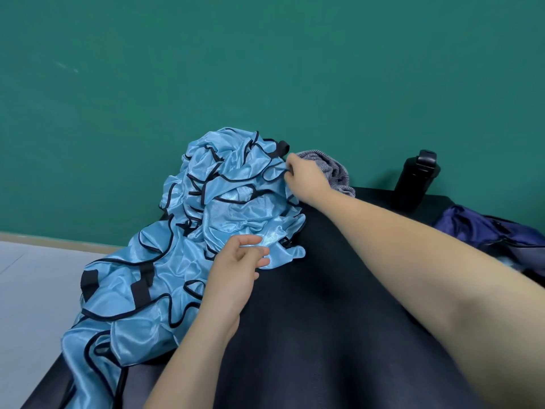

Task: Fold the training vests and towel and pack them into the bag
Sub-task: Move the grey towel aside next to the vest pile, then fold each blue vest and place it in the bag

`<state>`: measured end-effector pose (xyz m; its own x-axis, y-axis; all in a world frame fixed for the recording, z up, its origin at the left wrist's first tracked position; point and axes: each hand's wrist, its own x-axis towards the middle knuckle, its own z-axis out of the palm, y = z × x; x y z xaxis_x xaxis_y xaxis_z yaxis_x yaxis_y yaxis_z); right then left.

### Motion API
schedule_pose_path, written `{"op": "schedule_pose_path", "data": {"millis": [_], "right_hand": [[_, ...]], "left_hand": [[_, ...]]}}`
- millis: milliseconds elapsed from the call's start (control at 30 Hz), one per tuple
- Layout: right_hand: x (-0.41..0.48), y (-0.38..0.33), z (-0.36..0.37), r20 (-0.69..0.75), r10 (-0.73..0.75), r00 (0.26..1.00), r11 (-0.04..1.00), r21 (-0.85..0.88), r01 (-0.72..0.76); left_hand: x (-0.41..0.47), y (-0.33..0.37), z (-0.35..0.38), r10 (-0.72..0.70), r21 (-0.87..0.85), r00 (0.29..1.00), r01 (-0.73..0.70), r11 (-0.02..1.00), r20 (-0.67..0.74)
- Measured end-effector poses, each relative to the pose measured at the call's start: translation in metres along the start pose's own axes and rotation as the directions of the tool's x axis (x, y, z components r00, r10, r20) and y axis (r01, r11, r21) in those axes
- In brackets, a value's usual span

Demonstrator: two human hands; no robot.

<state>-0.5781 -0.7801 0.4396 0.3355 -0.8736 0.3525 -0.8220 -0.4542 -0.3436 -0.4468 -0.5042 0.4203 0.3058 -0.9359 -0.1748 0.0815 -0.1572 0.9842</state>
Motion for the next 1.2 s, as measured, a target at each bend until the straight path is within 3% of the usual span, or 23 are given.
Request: {"op": "schedule_pose_path", "data": {"millis": [300,500,633,767,867,933,1067,1200], "right_hand": [[-0.042,-0.050,-0.114,-0.257,0.028,0.966,0.967,0.251,0.038],[-0.123,-0.070,-0.163,-0.360,0.088,0.929,0.881,0.464,0.096],[-0.201,-0.074,-0.159,-0.288,0.138,0.948,0.826,0.561,0.050],[-0.282,-0.083,-0.135,-0.158,0.122,0.980,0.783,0.622,0.003],[-0.330,-0.086,-0.118,-0.028,0.098,0.995,0.773,0.632,-0.058],[-0.348,-0.082,-0.107,0.045,0.053,0.998,0.827,0.558,-0.069],[-0.356,-0.068,-0.093,0.209,-0.017,0.978,0.913,0.402,-0.070],[-0.346,-0.046,-0.089,0.202,0.207,0.957,0.860,0.428,-0.276]], "left_hand": [[-0.012,0.004,0.003,0.027,0.023,0.999,-0.028,0.999,0.042],[-0.023,0.009,0.011,0.059,-0.028,0.997,-0.058,0.998,0.058],[-0.029,0.010,0.024,0.000,-0.212,0.994,0.025,0.977,0.113],[-0.036,0.007,0.037,-0.066,-0.387,0.965,0.163,0.908,0.254],[-0.036,0.005,0.040,-0.059,-0.398,0.953,0.180,0.899,0.299],[-0.035,0.004,0.039,-0.086,-0.404,0.956,0.199,0.893,0.282],[-0.027,-0.011,0.031,-0.053,-0.262,0.988,0.090,0.961,0.144],[-0.034,-0.009,0.034,0.037,-0.115,0.984,-0.016,0.993,0.175]]}}
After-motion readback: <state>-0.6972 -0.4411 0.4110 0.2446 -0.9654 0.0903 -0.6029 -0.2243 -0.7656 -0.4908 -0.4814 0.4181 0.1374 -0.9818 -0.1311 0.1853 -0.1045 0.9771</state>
